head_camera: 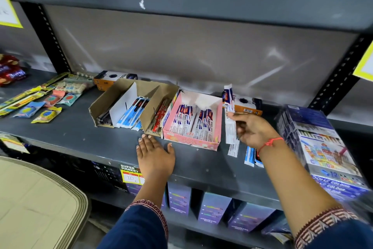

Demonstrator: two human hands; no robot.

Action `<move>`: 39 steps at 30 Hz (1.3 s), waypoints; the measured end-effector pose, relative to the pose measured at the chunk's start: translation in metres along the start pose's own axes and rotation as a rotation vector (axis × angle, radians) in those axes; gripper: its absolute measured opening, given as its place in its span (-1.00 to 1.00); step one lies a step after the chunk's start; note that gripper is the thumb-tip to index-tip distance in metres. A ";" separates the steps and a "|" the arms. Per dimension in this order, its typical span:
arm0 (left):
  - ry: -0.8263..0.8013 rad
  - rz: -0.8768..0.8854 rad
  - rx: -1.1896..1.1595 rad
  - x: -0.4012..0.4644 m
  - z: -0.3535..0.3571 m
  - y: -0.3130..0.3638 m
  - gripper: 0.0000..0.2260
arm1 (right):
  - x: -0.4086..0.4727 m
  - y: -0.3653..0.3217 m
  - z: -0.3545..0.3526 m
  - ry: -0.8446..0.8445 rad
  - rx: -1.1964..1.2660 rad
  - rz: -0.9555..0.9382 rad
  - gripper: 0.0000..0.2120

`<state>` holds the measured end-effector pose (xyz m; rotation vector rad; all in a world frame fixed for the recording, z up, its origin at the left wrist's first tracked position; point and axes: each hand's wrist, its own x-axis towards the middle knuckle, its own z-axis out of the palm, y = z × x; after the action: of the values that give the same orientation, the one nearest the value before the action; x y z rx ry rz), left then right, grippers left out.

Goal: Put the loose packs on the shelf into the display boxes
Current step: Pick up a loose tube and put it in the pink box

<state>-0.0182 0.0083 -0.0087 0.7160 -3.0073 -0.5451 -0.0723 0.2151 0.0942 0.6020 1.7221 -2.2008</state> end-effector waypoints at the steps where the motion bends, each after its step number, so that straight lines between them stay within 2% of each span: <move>1: 0.002 -0.004 0.000 0.000 0.000 0.000 -0.36 | -0.005 0.001 0.006 -0.057 0.013 -0.008 -0.81; 5: 0.001 -0.008 -0.004 -0.001 0.000 0.000 -0.36 | -0.028 0.015 0.031 -0.266 -0.006 -0.048 -0.82; 8: 0.008 -0.010 -0.006 -0.001 0.000 0.000 -0.35 | -0.043 0.033 0.044 -0.341 0.008 -0.059 -0.80; 20: 0.009 0.006 -0.026 0.000 0.001 -0.002 -0.35 | -0.053 0.055 0.060 -0.389 -0.011 -0.133 -0.78; 30: -0.058 0.011 0.031 0.002 -0.005 -0.003 -0.35 | -0.043 0.057 0.076 -0.388 -0.072 -0.088 -0.81; 39: -0.072 0.042 -0.004 0.015 -0.016 -0.034 -0.39 | -0.024 0.052 0.136 -0.355 -0.102 -0.090 -0.78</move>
<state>-0.0160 -0.0318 -0.0066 0.6449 -3.0789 -0.5881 -0.0477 0.0702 0.0892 0.1005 1.6832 -2.1056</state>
